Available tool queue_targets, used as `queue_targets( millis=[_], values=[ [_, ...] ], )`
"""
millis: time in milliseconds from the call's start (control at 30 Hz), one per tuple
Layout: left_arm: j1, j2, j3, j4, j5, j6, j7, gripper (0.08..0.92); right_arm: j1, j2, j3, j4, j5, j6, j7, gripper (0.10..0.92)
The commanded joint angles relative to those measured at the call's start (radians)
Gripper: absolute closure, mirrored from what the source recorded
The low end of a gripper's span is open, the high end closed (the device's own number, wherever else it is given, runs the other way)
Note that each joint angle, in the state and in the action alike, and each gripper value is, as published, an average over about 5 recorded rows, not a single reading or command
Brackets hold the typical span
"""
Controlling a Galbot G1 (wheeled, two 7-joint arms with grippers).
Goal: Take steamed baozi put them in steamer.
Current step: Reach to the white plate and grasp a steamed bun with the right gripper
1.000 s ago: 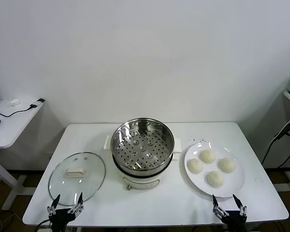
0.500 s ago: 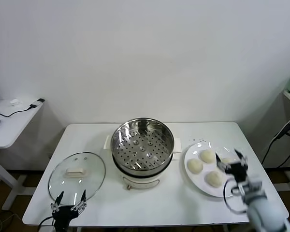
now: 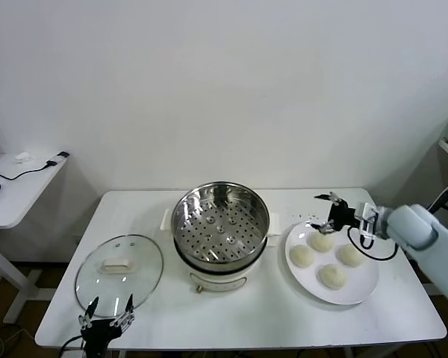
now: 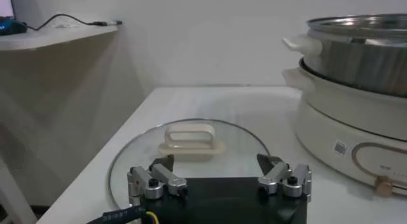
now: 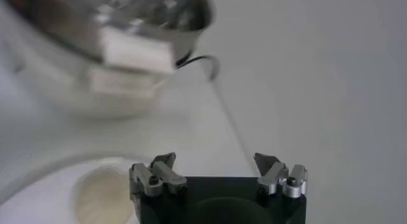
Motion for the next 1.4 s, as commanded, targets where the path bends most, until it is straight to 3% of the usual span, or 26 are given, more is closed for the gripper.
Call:
queue_targets(
  millis=[33,400,667,1400],
  values=[
    [0.005,-0.016,-0.001,0.0,0.001,-0.003,-0.001,0.177,0.644,-0.039,-0.721,-0.266,-0.064,0.087,-0.404,0.203],
    [-0.012,-0.032,-0.002,0.026,0.003,-0.005,-0.002,0.177,0.68,0.124,-0.896,-0.346,0.092,-0.103,-0.235,0.203],
    [-0.014,-0.041,0.002,0.033,0.003,-0.008,-0.001,0.177,0.609,0.223,-0.865,-0.393,0.076,-0.185,-0.168,0.203],
    [-0.01,-0.051,0.023,0.051,0.022,-0.01,0.001,0.177,0.459,0.341,-0.715,-0.519,0.044,-0.206,-0.11,0.203]
  ],
)
